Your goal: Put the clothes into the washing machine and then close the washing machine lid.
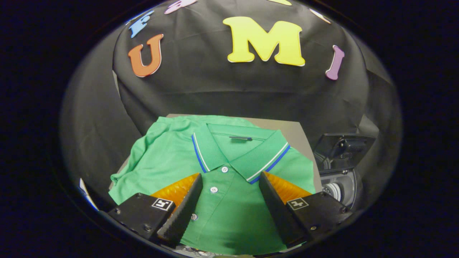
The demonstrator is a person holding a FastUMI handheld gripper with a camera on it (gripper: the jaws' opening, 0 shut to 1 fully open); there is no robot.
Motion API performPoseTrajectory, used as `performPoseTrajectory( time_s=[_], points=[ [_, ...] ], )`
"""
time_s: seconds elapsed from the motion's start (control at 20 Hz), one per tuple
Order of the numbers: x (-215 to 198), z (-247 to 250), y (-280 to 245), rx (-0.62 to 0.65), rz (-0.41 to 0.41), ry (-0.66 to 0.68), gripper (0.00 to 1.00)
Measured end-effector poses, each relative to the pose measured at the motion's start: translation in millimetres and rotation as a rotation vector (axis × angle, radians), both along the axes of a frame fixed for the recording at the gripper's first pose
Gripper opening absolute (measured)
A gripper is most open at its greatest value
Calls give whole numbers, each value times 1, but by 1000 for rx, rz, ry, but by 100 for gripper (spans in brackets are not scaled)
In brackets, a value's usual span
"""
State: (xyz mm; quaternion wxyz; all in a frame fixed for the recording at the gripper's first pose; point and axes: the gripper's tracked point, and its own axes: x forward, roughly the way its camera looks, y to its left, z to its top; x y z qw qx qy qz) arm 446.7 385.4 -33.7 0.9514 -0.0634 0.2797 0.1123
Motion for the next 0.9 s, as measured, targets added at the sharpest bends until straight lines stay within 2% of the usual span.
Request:
performPoseTrajectory(
  time_s=[0.1,0.3,0.5,0.6,0.9],
  points=[
    [2,-2,1,-32,-2,-15,100],
    [5,-3,5,-18,-31,-8,100],
    [8,-6,10,-41,-7,1,98],
    [8,-7,17,-35,18,30,92],
    [13,-3,23,-88,79,87,28]
  ],
)
